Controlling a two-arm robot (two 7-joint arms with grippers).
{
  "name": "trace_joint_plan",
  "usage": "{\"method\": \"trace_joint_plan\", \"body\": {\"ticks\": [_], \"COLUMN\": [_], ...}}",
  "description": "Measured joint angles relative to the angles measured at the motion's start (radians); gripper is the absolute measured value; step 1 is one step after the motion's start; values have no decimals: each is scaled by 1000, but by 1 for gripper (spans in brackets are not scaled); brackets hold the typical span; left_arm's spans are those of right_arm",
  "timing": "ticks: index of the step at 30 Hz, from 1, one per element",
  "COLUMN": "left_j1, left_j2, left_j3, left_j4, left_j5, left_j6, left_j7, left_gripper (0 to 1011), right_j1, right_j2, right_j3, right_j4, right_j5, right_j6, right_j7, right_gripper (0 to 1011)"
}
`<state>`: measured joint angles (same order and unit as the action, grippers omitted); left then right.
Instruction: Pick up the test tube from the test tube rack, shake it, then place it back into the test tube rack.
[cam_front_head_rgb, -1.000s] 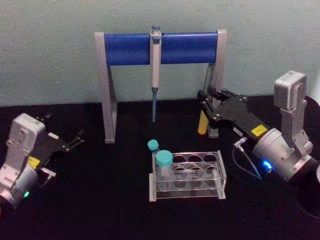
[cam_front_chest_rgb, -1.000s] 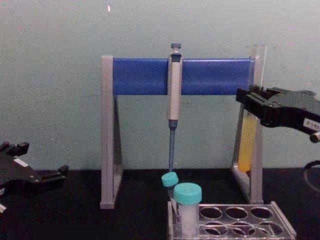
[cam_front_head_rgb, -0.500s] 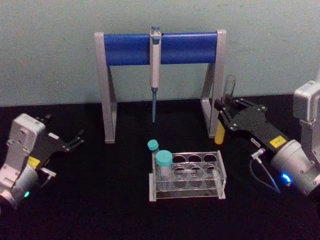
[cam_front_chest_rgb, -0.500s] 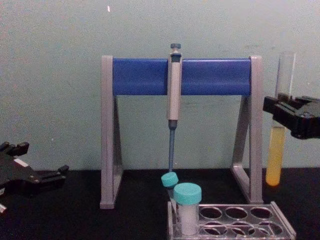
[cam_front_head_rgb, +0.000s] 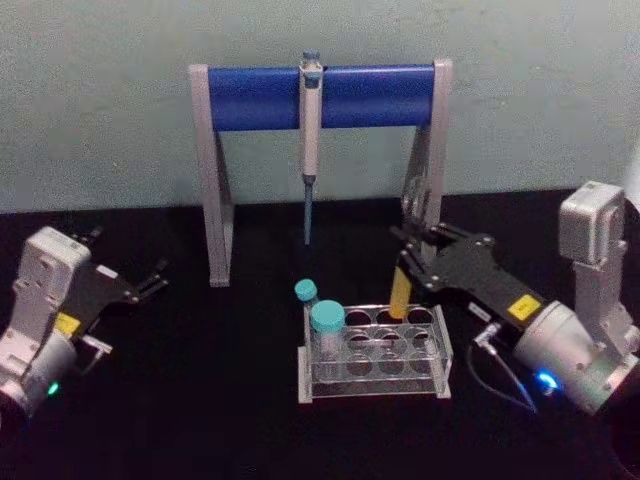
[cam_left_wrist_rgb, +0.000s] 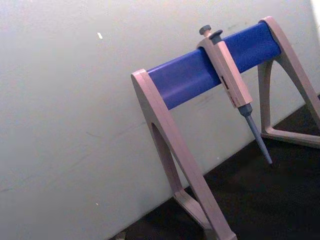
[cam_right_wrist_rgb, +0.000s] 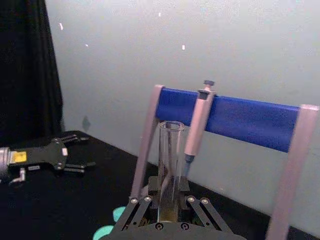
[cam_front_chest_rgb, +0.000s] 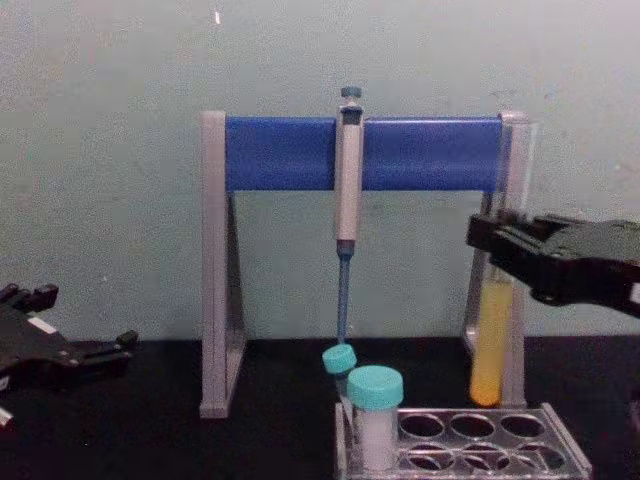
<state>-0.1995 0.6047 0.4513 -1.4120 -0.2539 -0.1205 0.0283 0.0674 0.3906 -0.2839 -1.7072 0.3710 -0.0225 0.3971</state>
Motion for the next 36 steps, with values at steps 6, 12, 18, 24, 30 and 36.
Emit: {"method": "trace_joint_plan", "body": {"ticks": [6, 12, 18, 24, 30, 36], "left_j1": [0, 0, 0, 0, 0, 0], "left_j2": [0, 0, 0, 0, 0, 0], "left_j3": [0, 0, 0, 0, 0, 0], "left_j4": [0, 0, 0, 0, 0, 0], "left_j5": [0, 0, 0, 0, 0, 0], "left_j6": [0, 0, 0, 0, 0, 0], "left_j7": [0, 0, 0, 0, 0, 0], "left_gripper": [1010, 1010, 1010, 1010, 1010, 1010], "right_j1": [52, 121, 148, 147, 137, 132], "right_j2": [-20, -43, -48, -44, -41, -41], "right_j3": [-30, -48, -41, -25, -17, -12], "right_j4": [51, 131, 166, 169, 161, 153], "right_j5": [6, 6, -2, -8, -10, -14], "right_j6": [-9, -30, -41, -45, -43, -35], "right_j7": [14, 17, 0, -14, -19, -28], "right_gripper": [232, 232, 232, 232, 232, 232]}}
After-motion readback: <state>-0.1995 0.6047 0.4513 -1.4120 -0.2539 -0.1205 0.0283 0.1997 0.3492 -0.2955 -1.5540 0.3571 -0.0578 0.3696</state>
